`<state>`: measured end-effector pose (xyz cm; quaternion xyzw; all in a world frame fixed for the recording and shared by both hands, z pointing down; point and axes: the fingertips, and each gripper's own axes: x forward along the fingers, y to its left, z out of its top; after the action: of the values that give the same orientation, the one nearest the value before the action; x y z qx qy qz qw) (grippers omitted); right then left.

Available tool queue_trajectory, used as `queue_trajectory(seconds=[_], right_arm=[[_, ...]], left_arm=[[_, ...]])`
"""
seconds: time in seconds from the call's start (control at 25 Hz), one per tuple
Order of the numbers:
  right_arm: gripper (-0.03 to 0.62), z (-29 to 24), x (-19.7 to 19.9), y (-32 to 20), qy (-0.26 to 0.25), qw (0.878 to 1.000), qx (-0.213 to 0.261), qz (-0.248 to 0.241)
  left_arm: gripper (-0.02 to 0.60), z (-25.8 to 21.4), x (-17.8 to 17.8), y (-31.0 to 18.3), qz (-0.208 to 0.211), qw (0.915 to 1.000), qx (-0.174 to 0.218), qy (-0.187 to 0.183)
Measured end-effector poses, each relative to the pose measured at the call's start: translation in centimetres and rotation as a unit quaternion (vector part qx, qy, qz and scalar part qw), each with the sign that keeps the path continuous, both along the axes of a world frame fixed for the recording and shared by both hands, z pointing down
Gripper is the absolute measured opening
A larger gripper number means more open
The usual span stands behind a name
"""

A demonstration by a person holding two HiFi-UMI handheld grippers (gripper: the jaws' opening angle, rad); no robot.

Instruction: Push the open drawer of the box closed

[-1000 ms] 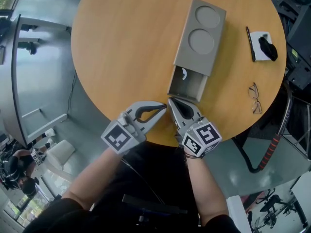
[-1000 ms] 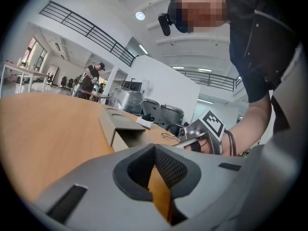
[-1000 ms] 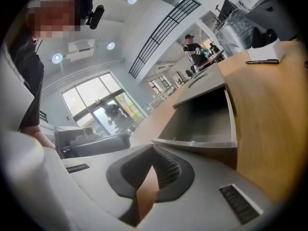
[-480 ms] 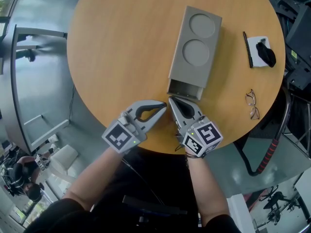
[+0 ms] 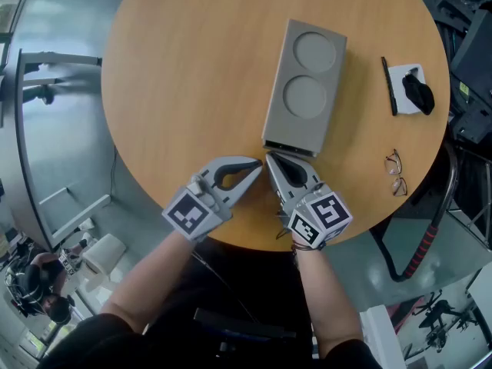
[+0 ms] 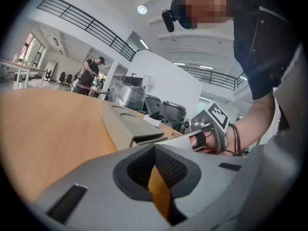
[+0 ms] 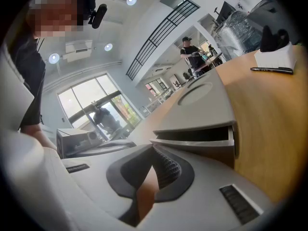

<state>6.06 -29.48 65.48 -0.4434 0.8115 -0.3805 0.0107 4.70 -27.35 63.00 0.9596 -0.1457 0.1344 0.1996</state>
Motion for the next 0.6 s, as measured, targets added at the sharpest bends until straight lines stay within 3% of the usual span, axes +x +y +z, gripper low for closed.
queue_trajectory(seconds=[0.6], right_arm=[[0.012, -0.2, 0.4, -1.9, 0.003, 1.000, 0.001, 0.008]], left_arm=[[0.032, -0.7, -0.1, -2.2, -0.003, 1.0000, 0.000, 0.007]])
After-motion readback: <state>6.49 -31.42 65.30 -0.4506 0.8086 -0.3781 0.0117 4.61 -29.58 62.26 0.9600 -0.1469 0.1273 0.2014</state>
